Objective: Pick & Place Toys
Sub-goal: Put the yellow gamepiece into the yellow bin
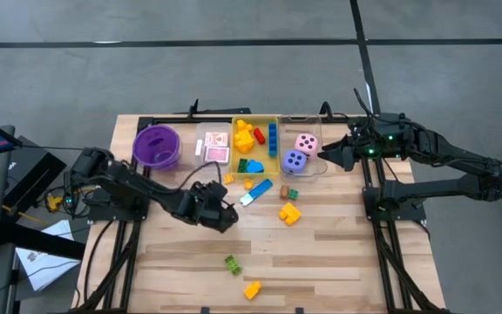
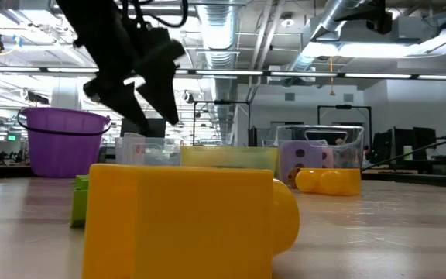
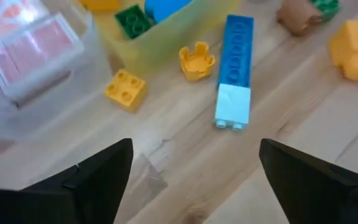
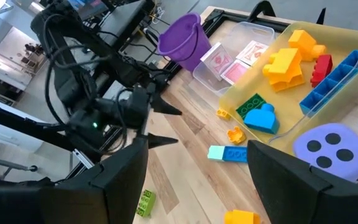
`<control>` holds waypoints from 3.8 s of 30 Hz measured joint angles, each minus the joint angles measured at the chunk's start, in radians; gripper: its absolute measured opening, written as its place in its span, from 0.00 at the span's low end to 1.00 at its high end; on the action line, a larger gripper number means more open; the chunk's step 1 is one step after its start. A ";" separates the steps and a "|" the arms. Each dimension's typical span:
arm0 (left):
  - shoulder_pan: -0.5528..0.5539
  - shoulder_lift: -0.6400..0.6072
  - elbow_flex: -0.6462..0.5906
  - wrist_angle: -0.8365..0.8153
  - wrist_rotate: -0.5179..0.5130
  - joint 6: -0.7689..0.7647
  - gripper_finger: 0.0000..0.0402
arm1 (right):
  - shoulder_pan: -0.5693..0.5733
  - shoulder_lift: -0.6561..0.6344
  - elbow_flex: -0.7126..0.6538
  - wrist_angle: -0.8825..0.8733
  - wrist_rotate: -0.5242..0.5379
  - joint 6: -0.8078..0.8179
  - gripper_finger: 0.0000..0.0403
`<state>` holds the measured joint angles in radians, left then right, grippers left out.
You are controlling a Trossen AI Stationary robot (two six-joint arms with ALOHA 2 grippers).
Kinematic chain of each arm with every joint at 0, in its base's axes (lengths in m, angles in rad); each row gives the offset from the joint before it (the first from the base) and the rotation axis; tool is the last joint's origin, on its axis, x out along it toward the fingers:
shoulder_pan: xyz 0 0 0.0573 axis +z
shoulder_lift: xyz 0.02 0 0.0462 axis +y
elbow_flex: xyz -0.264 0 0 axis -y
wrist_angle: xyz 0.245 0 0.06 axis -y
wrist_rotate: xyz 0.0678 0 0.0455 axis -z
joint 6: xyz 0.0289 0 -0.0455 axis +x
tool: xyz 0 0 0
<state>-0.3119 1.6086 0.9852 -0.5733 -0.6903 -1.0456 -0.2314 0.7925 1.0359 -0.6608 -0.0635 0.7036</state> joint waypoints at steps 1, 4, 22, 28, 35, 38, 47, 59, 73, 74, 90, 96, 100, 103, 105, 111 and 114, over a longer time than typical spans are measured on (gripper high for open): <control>0.000 0.019 0.000 0.004 -0.006 -0.037 0.87 | 0.000 0.000 0.000 -0.001 0.000 0.000 0.66; 0.003 0.072 0.000 -0.002 -0.076 -0.207 0.86 | 0.000 0.000 0.000 -0.006 0.001 0.000 0.66; 0.024 0.322 0.000 0.153 -0.383 -0.328 0.83 | 0.000 0.000 0.000 -0.105 0.008 -0.005 0.66; 0.056 0.402 0.000 0.193 -0.393 -0.414 0.83 | 0.000 0.000 0.000 -0.124 0.008 -0.005 0.66; 0.085 0.449 0.000 0.226 -0.411 -0.479 0.83 | 0.002 0.000 0.000 -0.153 0.004 -0.009 0.66; 0.102 0.470 0.000 0.237 -0.416 -0.479 0.83 | 0.002 0.000 0.000 -0.175 0.000 -0.036 0.66; 0.145 0.477 0.001 0.273 -0.419 -0.478 0.83 | 0.002 0.000 0.000 -0.185 -0.016 -0.050 0.66; 0.182 0.477 0.001 0.267 -0.402 -0.477 0.83 | 0.002 0.000 0.000 -0.179 -0.016 -0.050 0.66; 0.169 0.476 0.000 0.256 -0.382 -0.475 0.70 | 0.002 0.000 0.000 -0.164 -0.016 -0.032 0.66; 0.169 0.476 -0.001 0.255 -0.382 -0.476 0.67 | 0.002 0.000 0.000 -0.164 -0.016 -0.031 0.66; 0.109 0.471 -0.001 0.301 -0.356 -0.484 0.34 | 0.002 0.000 0.000 -0.108 -0.018 -0.023 0.66; 0.045 0.448 0.002 0.304 -0.323 -0.484 0.37 | 0.002 0.000 0.000 -0.109 -0.018 -0.023 0.66; 0.010 0.400 0.002 0.278 -0.250 -0.485 0.34 | 0.002 0.000 0.000 -0.108 -0.018 -0.023 0.66; -0.017 0.357 0.001 0.240 -0.216 -0.485 0.34 | 0.002 0.000 0.000 -0.104 -0.018 -0.025 0.66; -0.035 0.321 0.000 0.209 -0.217 -0.484 0.36 | 0.002 0.000 0.000 -0.101 -0.018 -0.030 0.66; -0.080 0.208 0.000 0.139 -0.232 -0.479 0.35 | 0.002 0.000 0.000 -0.099 -0.017 -0.051 0.66; -0.086 0.150 0.000 0.132 -0.238 -0.386 0.35 | 0.002 0.000 0.000 -0.089 -0.017 -0.057 0.66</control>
<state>-0.3977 1.7582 0.9855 -0.4409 -0.9280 -1.4318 -0.2295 0.7925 1.0355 -0.7498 -0.0802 0.6463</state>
